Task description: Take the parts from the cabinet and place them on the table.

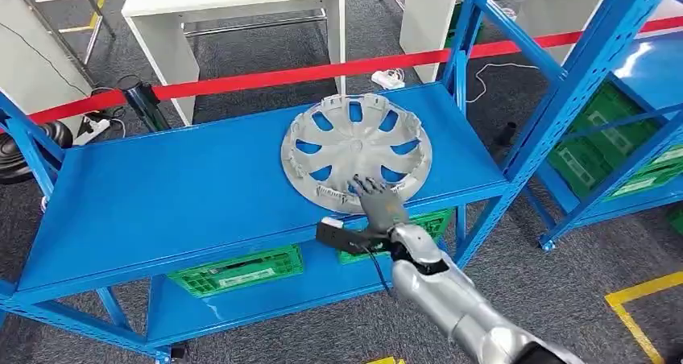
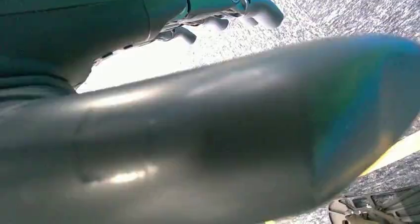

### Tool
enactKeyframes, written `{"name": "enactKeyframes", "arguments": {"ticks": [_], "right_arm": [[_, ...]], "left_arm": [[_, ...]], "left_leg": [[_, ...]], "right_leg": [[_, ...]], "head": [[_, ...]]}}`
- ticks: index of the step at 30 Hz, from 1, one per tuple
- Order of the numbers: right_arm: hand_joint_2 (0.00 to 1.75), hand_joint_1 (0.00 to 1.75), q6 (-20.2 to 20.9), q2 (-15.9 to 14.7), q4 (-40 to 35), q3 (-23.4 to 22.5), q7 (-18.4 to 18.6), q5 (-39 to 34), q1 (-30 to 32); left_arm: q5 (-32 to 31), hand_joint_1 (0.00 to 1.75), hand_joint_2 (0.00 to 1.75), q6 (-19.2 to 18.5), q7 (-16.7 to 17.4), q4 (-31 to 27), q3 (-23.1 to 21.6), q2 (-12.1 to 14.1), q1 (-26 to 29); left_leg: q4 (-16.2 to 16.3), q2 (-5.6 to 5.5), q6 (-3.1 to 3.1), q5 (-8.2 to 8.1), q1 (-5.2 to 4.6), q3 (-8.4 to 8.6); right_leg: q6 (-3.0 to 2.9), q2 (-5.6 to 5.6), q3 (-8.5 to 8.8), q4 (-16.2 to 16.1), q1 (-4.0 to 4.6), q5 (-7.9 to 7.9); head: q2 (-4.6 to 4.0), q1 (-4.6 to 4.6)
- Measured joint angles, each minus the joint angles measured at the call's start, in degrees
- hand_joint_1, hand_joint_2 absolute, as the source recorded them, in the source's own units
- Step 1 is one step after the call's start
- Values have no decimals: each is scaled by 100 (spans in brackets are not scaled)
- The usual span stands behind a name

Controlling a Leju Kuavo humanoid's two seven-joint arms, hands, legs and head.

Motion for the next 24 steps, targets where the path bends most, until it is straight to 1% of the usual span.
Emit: {"name": "enactKeyframes", "arguments": {"ticks": [5, 11, 12, 13, 18, 24], "right_arm": [[175, 0, 144, -61, -166, -114, 186, -131, 143], [175, 0, 518, -98, -360, -210, 642, 111, 332], [175, 35, 562, -109, -363, -216, 684, 147, 343], [175, 175, 612, -116, -363, -221, 727, 184, 344], [175, 175, 679, -122, -363, -247, 789, 223, 353], [175, 175, 695, -118, -389, -328, 835, 286, 385]], "left_arm": [[-42, 0, 0, 0, -13, -2, 0, 11, 4], [-61, 0, 0, -2, 57, -2, 0, 9, -29], [-61, 0, 0, -2, 66, -2, 0, 9, -29], [-61, 0, 0, -2, 72, -2, 0, 9, -28], [-61, 0, 0, -2, 107, -2, 0, 9, -22], [-42, 0, 0, 0, 52, -2, 0, 9, -9]], "left_leg": [[0, -5, 22, -17, 0, 52], [-2, -4, 43, -49, 0, 127], [-3, -5, 46, -56, 0, 141], [-3, -5, 46, -61, 0, 156], [-3, -8, 62, -73, 0, 183], [-4, -9, 75, -90, 0, 217]], "right_leg": [[22, -10, 69, -25, 1, -15], [45, -11, 154, -54, 16, -38], [46, -12, 173, -58, 16, -41], [49, -12, 189, -62, 17, -45], [59, -15, 233, -84, 16, -52], [70, -16, 279, -105, 15, -60]], "head": [[0, 0], [-2, 0], [0, 0], [0, 0], [0, 0], [0, 0]]}}
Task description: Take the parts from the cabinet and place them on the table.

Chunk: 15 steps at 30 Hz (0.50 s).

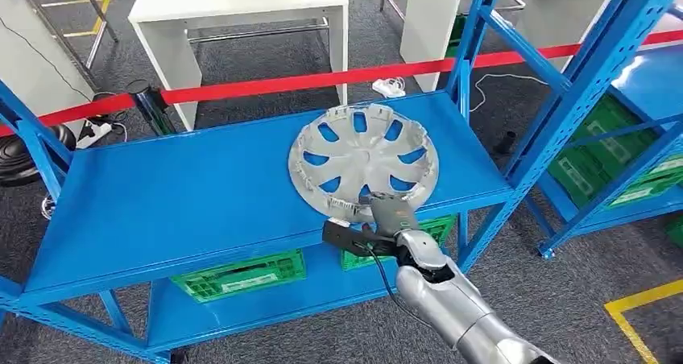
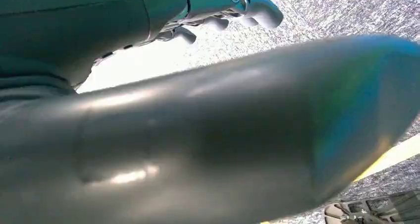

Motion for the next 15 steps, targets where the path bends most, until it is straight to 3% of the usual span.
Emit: {"name": "enactKeyframes", "arguments": {"ticks": [15], "right_arm": [[175, 175, 77, 0, -15, -61, -120, 15, 11]], "left_arm": [[53, 0, 0, 4, -13, 0, 0, 0, 3]], "left_leg": [[-1, 4, 10, -20, -1, 28]], "right_leg": [[8, 3, 33, -14, 1, -12]], "head": [[0, 0]]}}
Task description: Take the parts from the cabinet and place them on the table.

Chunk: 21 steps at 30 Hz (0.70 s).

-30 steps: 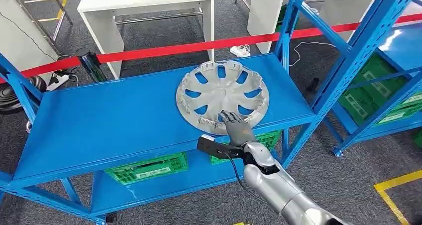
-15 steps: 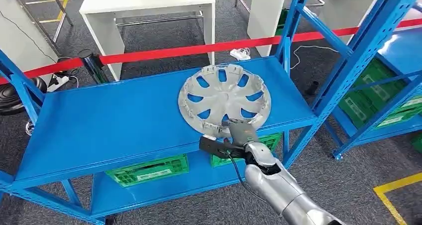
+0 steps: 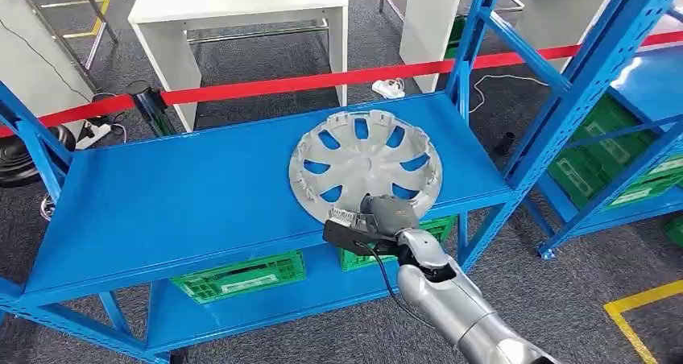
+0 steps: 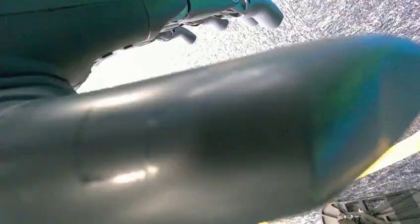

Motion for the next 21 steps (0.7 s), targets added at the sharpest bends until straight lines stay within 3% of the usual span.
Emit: {"name": "enactKeyframes", "arguments": {"ticks": [6, 10, 11, 14, 15, 18, 21], "right_arm": [[175, 175, -19, 0, 72, 0, -141, -76, -46], [175, 175, -679, 0, 109, -11, -688, -336, -22], [175, 175, -833, 4, 109, -11, -809, -376, -6], [175, 175, -1221, 28, -34, -2, -1302, -452, 65], [175, 175, -1290, 44, -129, 20, -1412, -463, 68], [175, 175, -1316, 94, -528, 126, -1497, -444, -56], [175, 175, -1237, 125, -954, 319, -1550, -398, -388]], "left_arm": [[0, 0, 0, 0, -9, 0, 0, 0, 6], [41, 0, 0, 0, -46, 0, 0, 0, 17], [61, 0, 175, 0, -52, 0, 0, 0, 25], [20, 0, 175, -2, -52, 2, 0, 0, 42], [-4, 0, 0, -7, -41, 2, 0, -2, 44], [-15, 0, 0, -66, -79, 2, 0, -20, 37], [116, 0, 0, -195, -438, 2, 4, -35, 26]], "left_leg": [[-1, 3, -1, -1, 0, 7], [-1, 2, -2, -1, 0, 4], [-1, 2, -2, -1, 0, -1], [-1, 1, -3, 0, 0, -18], [-1, 1, -3, 1, 0, -30], [-1, -5, -8, 8, 0, -47], [-3, -4, -12, 11, 0, -66]], "right_leg": [[-2, 1, 5, 0, 0, -2], [-2, 0, 7, 0, 0, -2], [0, -1, 10, 0, 0, 0], [1, 0, -9, 2, 0, 3], [3, 0, -18, 4, 1, 7], [3, -1, -35, 5, 1, 9], [2, 2, -57, 8, 2, 10]], "head": [[0, 0], [0, 0], [0, 2], [0, 2], [0, 0], [0, 0], [0, 0]]}}
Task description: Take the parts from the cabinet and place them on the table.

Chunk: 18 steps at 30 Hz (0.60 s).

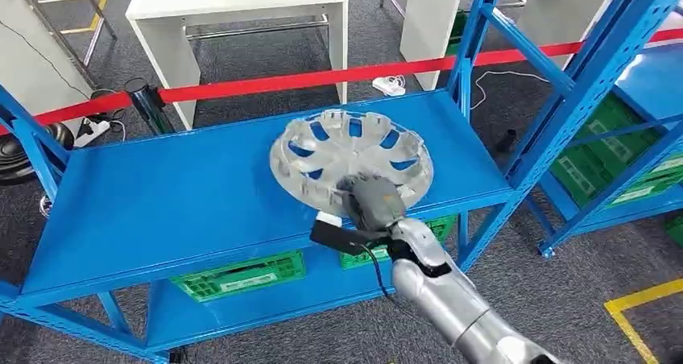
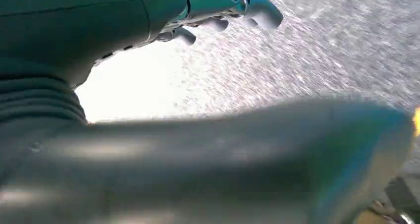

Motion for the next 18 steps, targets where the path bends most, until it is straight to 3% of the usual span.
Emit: {"name": "enactKeyframes", "arguments": {"ticks": [5, 11, 12, 18], "right_arm": [[175, 175, 264, 243, -592, 426, 118, 236, -620], [175, 175, 325, 271, -955, 725, 166, 280, -959], [175, 175, 325, 271, -985, 749, 168, 280, -967], [175, 175, 323, 253, -1092, 861, 229, 273, -975]], "left_arm": [[105, 0, 0, -48, -314, 0, 17, -31, -114], [61, 0, 0, -50, -329, 0, 17, -44, -157], [54, 0, 175, -50, -325, 0, 17, -44, -158], [13, 0, 175, -76, -201, 2, 15, -44, -160]], "left_leg": [[-2, 1, -1, 1, 1, -7], [-2, -3, -1, 0, 1, -14], [-2, -4, -1, 0, 1, -15], [-2, -5, -1, 0, 0, -17]], "right_leg": [[-2, 4, -12, 1, 2, -1], [-6, 0, -14, -1, 0, -5], [-6, -1, -14, -1, 0, -5], [-5, -2, -16, -3, -3, -4]], "head": [[0, 0], [0, 0], [0, 0], [0, 0]]}}
